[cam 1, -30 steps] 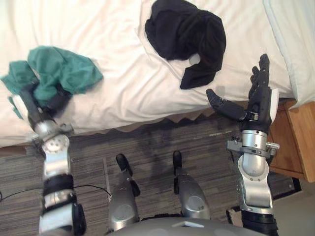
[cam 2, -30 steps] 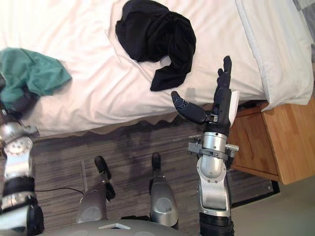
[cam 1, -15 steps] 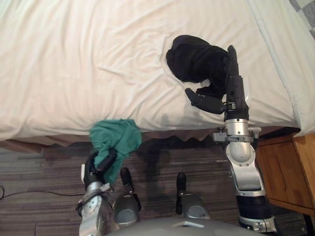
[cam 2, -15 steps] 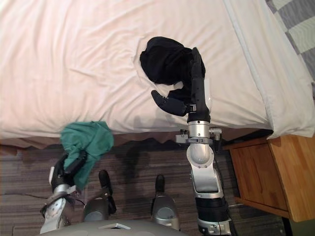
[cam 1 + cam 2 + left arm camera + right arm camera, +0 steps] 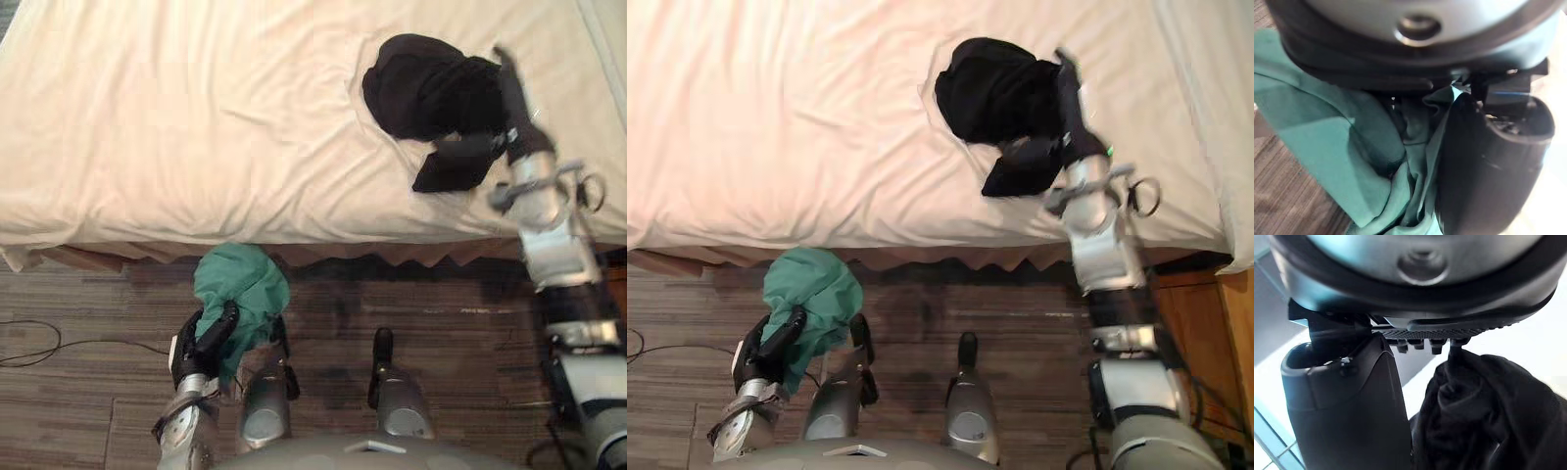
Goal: Tidy up the quilt and then pick up the clothes from the bed and put them into the laundry hamper
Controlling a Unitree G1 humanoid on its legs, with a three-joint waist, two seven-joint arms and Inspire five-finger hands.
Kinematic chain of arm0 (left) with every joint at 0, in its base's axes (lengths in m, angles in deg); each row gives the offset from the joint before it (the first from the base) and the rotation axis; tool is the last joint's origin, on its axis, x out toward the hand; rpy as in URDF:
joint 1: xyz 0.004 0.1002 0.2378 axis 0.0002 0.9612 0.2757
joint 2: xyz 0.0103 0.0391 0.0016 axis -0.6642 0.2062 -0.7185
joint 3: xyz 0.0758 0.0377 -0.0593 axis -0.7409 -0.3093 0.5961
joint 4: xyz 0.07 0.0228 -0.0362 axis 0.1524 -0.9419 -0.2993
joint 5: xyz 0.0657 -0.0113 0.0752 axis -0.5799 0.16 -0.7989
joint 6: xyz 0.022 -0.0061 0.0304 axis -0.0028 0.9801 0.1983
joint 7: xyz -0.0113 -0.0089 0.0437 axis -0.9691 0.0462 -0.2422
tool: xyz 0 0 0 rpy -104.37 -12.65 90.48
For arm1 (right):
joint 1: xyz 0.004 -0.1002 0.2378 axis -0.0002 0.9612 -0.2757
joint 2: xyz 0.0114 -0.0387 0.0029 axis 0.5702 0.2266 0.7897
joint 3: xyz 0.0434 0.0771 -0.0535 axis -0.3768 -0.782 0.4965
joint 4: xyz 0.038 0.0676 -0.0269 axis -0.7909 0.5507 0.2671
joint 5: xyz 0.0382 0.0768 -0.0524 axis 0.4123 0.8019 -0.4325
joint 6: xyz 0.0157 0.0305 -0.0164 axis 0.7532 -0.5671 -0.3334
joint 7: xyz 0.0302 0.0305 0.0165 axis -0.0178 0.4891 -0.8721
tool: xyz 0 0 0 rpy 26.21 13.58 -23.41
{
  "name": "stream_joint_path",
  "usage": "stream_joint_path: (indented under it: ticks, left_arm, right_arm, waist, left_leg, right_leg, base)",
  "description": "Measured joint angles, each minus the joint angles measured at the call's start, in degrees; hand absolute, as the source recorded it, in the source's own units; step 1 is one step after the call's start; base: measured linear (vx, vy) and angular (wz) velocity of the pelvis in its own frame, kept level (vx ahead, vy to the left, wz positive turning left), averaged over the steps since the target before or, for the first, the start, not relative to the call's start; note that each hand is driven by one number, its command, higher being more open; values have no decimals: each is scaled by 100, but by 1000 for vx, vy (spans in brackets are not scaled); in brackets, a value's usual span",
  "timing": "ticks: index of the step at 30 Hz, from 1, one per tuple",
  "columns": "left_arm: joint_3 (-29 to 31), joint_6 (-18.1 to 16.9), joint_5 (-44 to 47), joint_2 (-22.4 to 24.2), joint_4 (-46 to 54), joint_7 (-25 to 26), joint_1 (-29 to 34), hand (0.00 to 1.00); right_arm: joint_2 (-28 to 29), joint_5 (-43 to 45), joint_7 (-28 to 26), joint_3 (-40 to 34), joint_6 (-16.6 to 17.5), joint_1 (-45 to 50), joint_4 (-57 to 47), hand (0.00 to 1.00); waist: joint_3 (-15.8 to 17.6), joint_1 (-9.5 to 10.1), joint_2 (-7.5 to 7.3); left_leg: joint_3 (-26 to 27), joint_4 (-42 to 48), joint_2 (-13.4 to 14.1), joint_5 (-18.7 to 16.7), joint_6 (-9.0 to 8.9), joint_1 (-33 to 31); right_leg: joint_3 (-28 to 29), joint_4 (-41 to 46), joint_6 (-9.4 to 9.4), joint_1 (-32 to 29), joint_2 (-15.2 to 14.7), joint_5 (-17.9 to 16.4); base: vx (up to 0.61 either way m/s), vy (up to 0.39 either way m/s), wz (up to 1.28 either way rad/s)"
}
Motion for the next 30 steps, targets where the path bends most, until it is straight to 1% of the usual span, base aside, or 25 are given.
stream_joint_path:
  ticks: [1,3,6,8,10,13,16,18,19,22,25,28,30]
  left_arm:
    - [-42,-1,10,-63,42,-44,-2,0]
    - [-44,-2,17,-137,59,-125,-31,0]
    - [-42,-4,242,-241,59,-241,-90,0]
    - [-36,-9,243,-265,59,-268,-163,0]
    - [-39,-101,252,-266,80,-368,-266,0]
    - [-39,-123,413,-332,172,-435,-284,0]
    - [-39,-124,418,-519,191,-474,-310,0]
    - [-38,-130,449,-646,190,-486,-328,0]
    - [-39,-130,452,-683,187,-486,-371,0]
    - [-38,-154,488,-776,175,-533,-449,0]
    - [-29,-214,628,-971,-5,-630,-471,0]
    - [-21,-213,632,-1057,-162,-677,-520,0]
    - [-38,-212,631,-1059,-226,-736,-529,0]
  right_arm:
    - [-186,-76,16,1,0,-312,161,100]
    - [-398,-75,59,1,-11,-646,340,100]
    - [-629,-72,195,2,-4,-811,339,100]
    - [-652,-69,227,2,-5,-813,339,100]
    - [-655,-61,227,3,-4,-862,339,100]
    - [-655,-55,227,34,-4,-983,344,100]
    - [-655,-27,226,42,19,-1031,531,100]
    - [-655,51,226,51,19,-1032,692,100]
    - [-655,52,226,51,18,-1033,764,0]
    - [-655,201,191,208,44,-1070,1063,0]
    - [-738,703,57,310,278,-1355,1568,0]
    - [-1057,949,-148,360,300,-1417,1572,0]
    - [-1039,1034,-151,283,400,-1189,1541,0]
  waist:
    - [46,6,17]
    - [89,20,31]
    - [137,45,55]
    - [162,64,91]
    - [299,76,177]
    - [401,79,267]
    - [599,110,295]
    - [607,141,300]
    - [672,159,318]
    - [747,215,388]
    - [788,237,465]
    - [792,270,472]
    - [792,284,469]
  left_leg:
    - [39,0,-2,36,48,-20]
    - [71,2,-1,56,55,-44]
    - [113,6,0,60,58,-53]
    - [125,3,2,60,58,-55]
    - [129,-1,4,58,56,-73]
    - [143,-2,7,66,65,-257]
    - [151,-1,-1,93,82,-327]
    - [136,4,-2,127,89,-491]
    - [127,9,-2,133,89,-505]
    - [114,14,-6,146,88,-585]
    - [150,3,1,161,85,-680]
    - [170,0,23,156,79,-674]
    - [198,3,30,142,61,-631]
  right_leg:
    - [38,-8,3,-40,-2,21]
    - [64,-13,3,-88,-2,46]
    - [91,-22,1,-120,-2,48]
    - [94,-35,0,-123,0,48]
    - [96,-34,-4,-146,3,51]
    - [109,-48,-8,-334,7,105]
    - [125,-112,-5,-371,3,164]
    - [113,-114,-4,-525,3,182]
    - [102,-114,-4,-533,3,185]
    - [92,-114,-6,-606,-1,189]
    - [131,-112,-10,-728,3,209]
    - [146,-101,-12,-732,20,207]
    - [160,-97,-16,-706,23,205]
  base:
    - [-2,-13,-12]
    - [25,-18,-9]
    - [38,-23,-5]
    - [17,-12,-2]
    - [0,0,0]
    - [-20,-9,-2]
    - [-7,-5,0]
    - [-1,-13,6]
    - [10,-13,5]
    - [3,-3,2]
    - [-7,-13,-6]
    - [-3,-3,-2]
    - [5,-9,-3]
